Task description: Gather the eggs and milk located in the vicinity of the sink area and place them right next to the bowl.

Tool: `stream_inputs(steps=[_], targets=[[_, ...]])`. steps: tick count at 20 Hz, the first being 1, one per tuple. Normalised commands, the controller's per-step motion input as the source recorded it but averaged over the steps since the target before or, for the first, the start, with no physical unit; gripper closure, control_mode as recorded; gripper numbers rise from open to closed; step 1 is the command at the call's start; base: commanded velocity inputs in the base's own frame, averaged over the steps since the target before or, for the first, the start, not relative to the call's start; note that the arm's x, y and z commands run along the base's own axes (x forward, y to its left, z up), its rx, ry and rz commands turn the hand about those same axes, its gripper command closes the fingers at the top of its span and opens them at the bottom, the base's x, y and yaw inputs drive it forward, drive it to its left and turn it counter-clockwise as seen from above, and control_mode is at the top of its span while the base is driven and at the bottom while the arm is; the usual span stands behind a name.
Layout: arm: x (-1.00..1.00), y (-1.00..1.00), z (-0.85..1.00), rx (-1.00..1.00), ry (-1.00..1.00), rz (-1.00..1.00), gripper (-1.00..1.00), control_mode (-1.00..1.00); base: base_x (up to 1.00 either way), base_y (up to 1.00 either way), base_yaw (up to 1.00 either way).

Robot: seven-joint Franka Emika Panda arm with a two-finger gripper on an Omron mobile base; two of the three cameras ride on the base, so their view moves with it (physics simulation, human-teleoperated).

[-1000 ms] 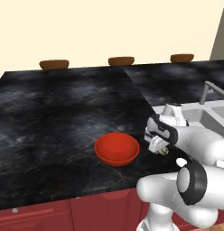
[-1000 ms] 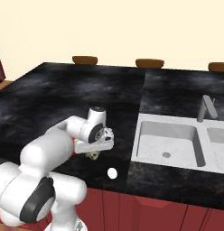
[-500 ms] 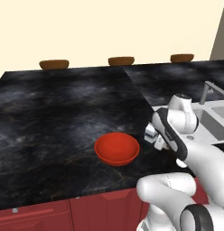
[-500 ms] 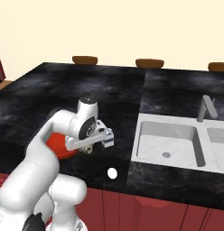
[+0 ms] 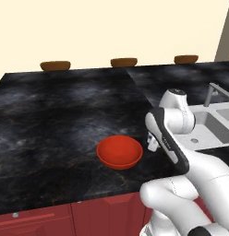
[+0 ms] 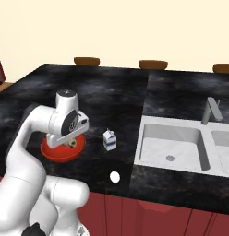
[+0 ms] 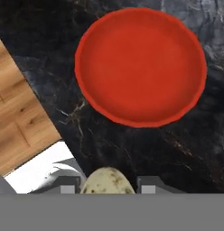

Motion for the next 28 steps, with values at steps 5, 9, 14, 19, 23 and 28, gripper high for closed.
stream_inputs(steps=[5,9,14,19,23,28], targets=[[-0.02,0.68,0.13,0.0,-0.11,0.21,1.0,-1.0,0.0,0.0,0.0],[0.0,0.76,0.04,0.0,-0.01,0.23,1.0,-1.0,0.0,0.0,0.0],[0.02,0.71,0.02,-0.02,0.0,0.19,1.0,-1.0,0.0,0.0,0.0],[0.17,0.7,0.0,-0.08,-0.03,0.17,1.0,-1.0,0.0,0.0,0.0],[0.18,0.71,0.0,-0.1,-0.04,0.15,1.0,-1.0,0.0,0.0,0.0],[0.18,0.6,0.0,-0.05,-0.01,0.1,1.0,-1.0,0.0,0.0,0.0]])
